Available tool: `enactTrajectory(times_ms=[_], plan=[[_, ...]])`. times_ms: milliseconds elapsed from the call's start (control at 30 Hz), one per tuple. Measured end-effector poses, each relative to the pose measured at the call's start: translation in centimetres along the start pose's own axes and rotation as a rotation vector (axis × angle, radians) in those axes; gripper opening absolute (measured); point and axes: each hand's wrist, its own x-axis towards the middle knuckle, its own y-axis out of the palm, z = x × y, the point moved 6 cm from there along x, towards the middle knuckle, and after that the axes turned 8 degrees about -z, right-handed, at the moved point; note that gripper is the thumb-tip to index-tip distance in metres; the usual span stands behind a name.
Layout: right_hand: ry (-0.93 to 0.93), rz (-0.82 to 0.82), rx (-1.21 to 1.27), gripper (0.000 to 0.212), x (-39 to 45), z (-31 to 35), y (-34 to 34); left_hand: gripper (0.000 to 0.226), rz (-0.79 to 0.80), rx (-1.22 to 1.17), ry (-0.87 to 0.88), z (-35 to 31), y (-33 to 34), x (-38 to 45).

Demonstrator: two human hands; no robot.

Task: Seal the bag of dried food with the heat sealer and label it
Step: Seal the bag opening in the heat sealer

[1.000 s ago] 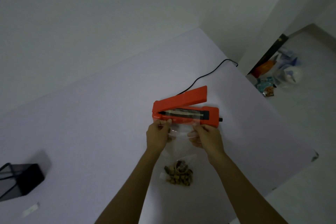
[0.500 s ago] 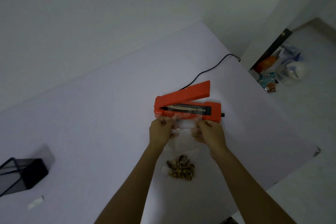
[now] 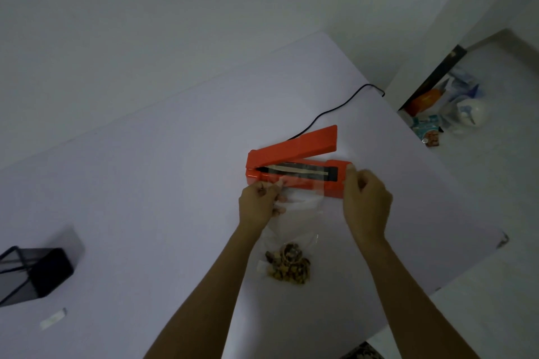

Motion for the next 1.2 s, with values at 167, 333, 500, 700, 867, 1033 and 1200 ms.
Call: enactTrajectory(times_ms=[167, 333, 500, 700, 867, 1033, 1200], plan=[[-0.062, -0.02, 0.221, 0.038, 1.1, 3.4, -1.7, 0.033, 0.014, -0.001, 0.0, 0.2, -0.1, 0.0], [-0.174, -0.006, 0.28, 0.039, 1.3, 5.2, -2.6, 0.031, 0.007, -0.011, -0.013, 0.2, -0.3, 0.0], [-0.198, 0.02, 0.264, 0.037, 1.1, 5.6, -2.5, 0.024, 0.009, -0.012, -0.009, 0.2, -0.3, 0.0], [-0.21, 0.045, 0.288, 0.045, 1.1, 6.5, -2.1, 0.021, 0.013, -0.004, 0.014, -0.1, -0.3, -0.2], [-0.208, 0.055, 0.259, 0.035, 1.3, 6.4, -1.8, 0.022, 0.004, 0.004, 0.014, -0.1, -0.2, -0.3], [-0.178, 0.06, 0.255, 0.033, 1.4, 5.5, -1.7, 0.025, 0.002, -0.004, 0.002, -0.1, -0.3, -0.2], [-0.147, 0.067, 0.19, 0.024, 1.8, 4.3, -1.4, 0.027, -0.007, -0.002, 0.002, 0.0, -0.2, -0.2]])
